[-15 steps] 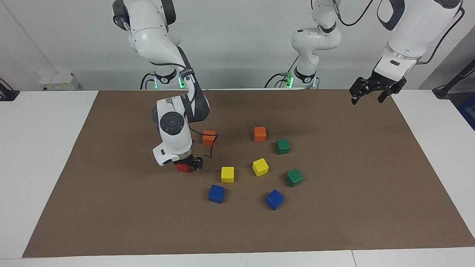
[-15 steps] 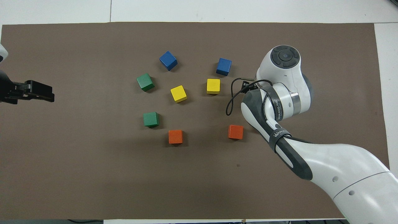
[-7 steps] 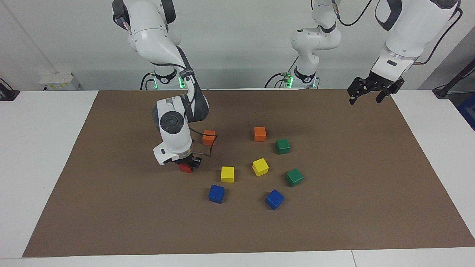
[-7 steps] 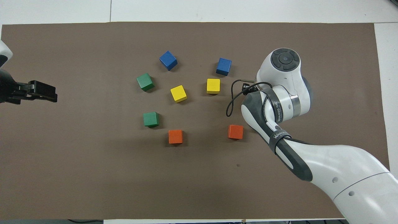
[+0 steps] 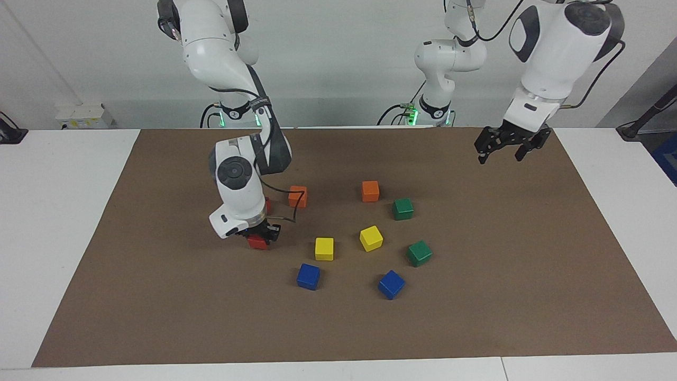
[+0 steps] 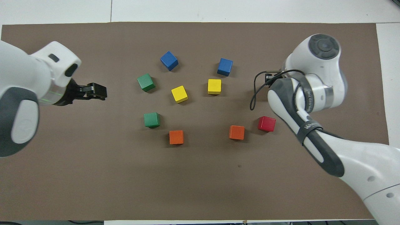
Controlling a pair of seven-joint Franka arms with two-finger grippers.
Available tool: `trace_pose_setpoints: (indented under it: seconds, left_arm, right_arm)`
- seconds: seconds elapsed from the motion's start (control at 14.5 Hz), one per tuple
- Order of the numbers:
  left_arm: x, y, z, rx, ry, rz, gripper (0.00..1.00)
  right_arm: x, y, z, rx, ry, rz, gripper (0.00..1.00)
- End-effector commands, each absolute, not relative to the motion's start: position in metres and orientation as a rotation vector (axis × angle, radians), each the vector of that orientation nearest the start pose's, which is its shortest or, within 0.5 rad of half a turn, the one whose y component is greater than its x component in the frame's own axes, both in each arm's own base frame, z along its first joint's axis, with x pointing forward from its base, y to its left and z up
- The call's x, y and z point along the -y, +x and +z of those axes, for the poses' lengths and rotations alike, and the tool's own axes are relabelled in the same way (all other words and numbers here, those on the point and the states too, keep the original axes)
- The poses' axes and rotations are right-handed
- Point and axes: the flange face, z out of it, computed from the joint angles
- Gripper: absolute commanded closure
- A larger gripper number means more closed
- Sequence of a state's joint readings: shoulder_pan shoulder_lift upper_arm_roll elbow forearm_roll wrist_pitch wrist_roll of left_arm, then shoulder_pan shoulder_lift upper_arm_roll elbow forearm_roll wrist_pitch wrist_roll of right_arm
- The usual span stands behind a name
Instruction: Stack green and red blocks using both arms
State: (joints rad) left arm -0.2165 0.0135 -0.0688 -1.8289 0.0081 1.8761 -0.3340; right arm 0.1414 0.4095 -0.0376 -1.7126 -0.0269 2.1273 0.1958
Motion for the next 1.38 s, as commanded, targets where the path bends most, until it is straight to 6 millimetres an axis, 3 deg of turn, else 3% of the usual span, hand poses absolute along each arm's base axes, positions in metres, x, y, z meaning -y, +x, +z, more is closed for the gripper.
trace_pose_setpoints:
  seconds: [0.0,0.14,0.28,0.48,0.55,0.62,1.03,1.1,1.17,1.24,1.31]
  left_arm:
    - [0.207,0.543,0.439,0.105,-3.155,-0.074,0.00]
    - [0.229,0.543,0.400,0.052,-3.157,-0.060,0.00]
    - [0.230,0.545,0.378,0.051,-3.154,-0.039,0.00]
    - [0.229,0.532,0.340,0.125,-3.160,-0.057,0.00]
    - [0.246,0.527,0.327,0.116,-3.166,-0.066,0.00]
    - [0.253,0.525,0.320,0.116,-3.166,-0.061,0.00]
    - [0.254,0.523,0.315,0.119,-3.161,-0.045,0.00]
    - [0.252,0.521,0.311,0.118,-3.157,-0.033,0.00]
    - [0.253,0.520,0.309,0.118,-3.155,-0.026,0.00]
    - [0.252,0.517,0.306,0.120,-3.150,-0.011,0.00]
    - [0.251,0.513,0.303,0.132,-3.145,0.002,0.00]
  right_arm:
    - [-0.003,0.655,0.367,0.008,-3.175,-0.042,1.00]
    - [0.030,0.649,0.357,-0.001,-3.174,-0.061,1.00]
    - [0.036,0.647,0.341,-0.029,-3.172,-0.095,1.00]
    - [0.045,0.645,0.319,-0.041,-3.171,-0.132,1.00]
    - [0.046,0.646,0.315,-0.041,-3.172,-0.127,1.00]
    - [0.044,0.647,0.312,-0.035,-3.172,-0.144,1.00]
    - [0.043,0.649,0.300,-0.031,-3.170,-0.178,1.00]
    - [0.042,0.649,0.300,-0.029,-3.170,-0.178,0.86]
    - [0.041,0.649,0.301,-0.031,-3.169,-0.180,0.27]
    - [0.039,0.650,0.302,-0.029,-3.169,-0.183,0.00]
    - [0.038,0.650,0.302,-0.027,-3.169,-0.183,0.00]
